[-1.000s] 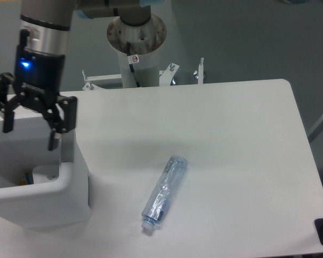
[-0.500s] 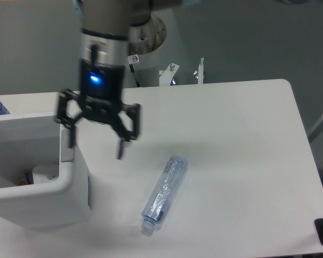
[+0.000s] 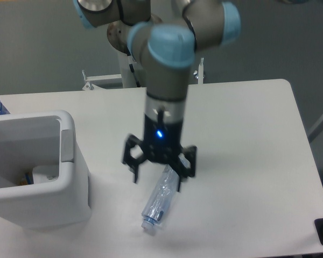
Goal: Place the trash in the trash can
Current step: 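Move the open gripper over the clear plastic water bottle, then lower the gripper and close it around the bottle's capped end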
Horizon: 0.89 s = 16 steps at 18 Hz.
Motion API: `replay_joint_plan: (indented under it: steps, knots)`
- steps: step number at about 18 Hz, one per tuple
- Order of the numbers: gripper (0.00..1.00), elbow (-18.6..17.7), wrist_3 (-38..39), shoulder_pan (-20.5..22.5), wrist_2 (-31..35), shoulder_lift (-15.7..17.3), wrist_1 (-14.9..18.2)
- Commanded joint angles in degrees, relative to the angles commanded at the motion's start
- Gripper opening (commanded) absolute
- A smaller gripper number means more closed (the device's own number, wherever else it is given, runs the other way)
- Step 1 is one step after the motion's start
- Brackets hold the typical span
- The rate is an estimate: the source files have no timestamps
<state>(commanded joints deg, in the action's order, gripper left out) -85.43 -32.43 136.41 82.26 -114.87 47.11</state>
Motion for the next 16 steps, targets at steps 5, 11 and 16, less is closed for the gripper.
replay_joint_plan:
  steps: [5, 11, 16]
  knots:
    - [1.0, 0.7, 0.7, 0.0, -0.08, -5.36, 0.0]
    - [1.0, 1.06, 1.32, -1.76, -0.52, -10.29, -0.44]
    - [1.0, 1.06, 1.23, -2.37, -1.92, -11.08, -0.35]
